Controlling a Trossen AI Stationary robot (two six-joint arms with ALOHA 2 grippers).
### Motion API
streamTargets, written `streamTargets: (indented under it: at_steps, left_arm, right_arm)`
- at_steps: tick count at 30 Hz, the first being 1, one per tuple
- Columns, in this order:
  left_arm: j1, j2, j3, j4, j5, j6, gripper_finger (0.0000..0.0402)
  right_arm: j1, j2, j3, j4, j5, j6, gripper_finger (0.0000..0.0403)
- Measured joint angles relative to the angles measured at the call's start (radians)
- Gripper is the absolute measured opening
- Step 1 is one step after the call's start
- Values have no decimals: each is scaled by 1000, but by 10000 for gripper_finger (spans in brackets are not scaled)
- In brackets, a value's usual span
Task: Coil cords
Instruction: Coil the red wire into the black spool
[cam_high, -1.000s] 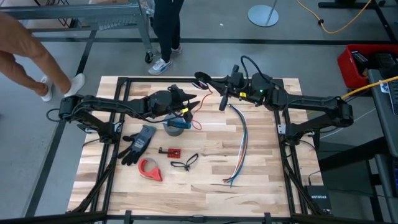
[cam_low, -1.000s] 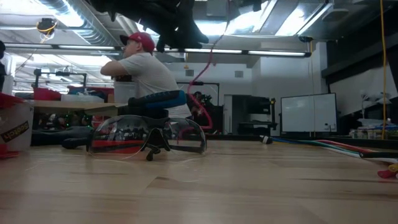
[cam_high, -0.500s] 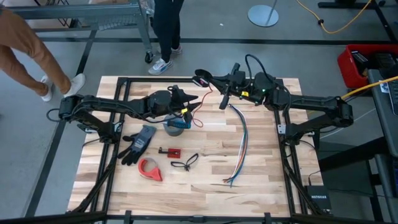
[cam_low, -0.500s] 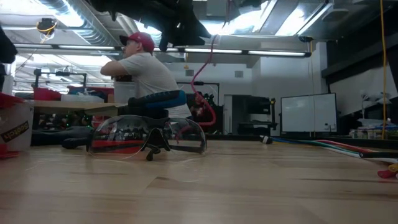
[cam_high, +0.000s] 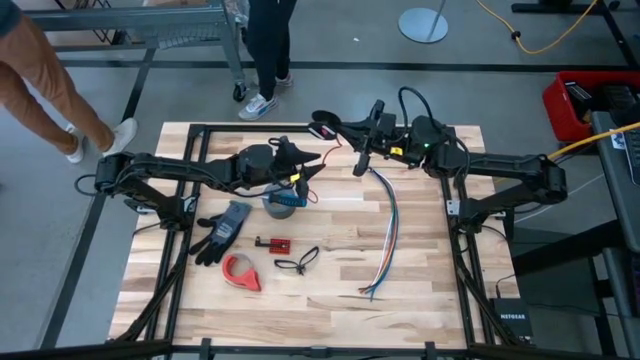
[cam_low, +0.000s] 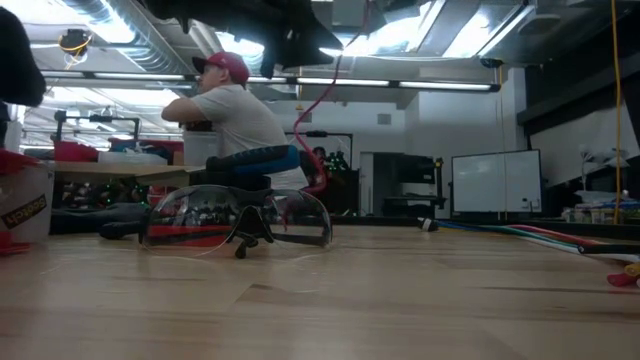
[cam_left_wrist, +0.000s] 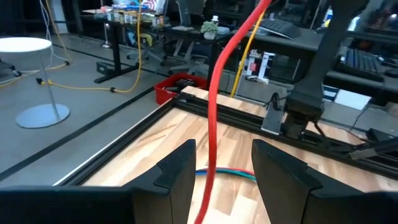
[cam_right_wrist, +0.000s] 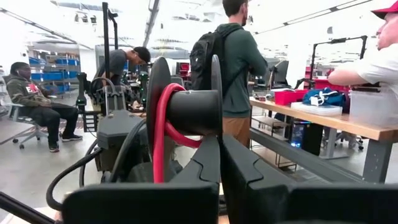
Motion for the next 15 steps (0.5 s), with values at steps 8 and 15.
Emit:
streamTargets:
  at_steps: [8, 15]
  left_arm:
    - [-4, 25, 0, 11, 0, -2, 148]
    - [-4, 33, 0, 7, 0, -2, 134]
  right_arm:
    - [1, 11, 0, 41, -30, 0, 1]
    - [1, 11, 0, 41, -30, 0, 1]
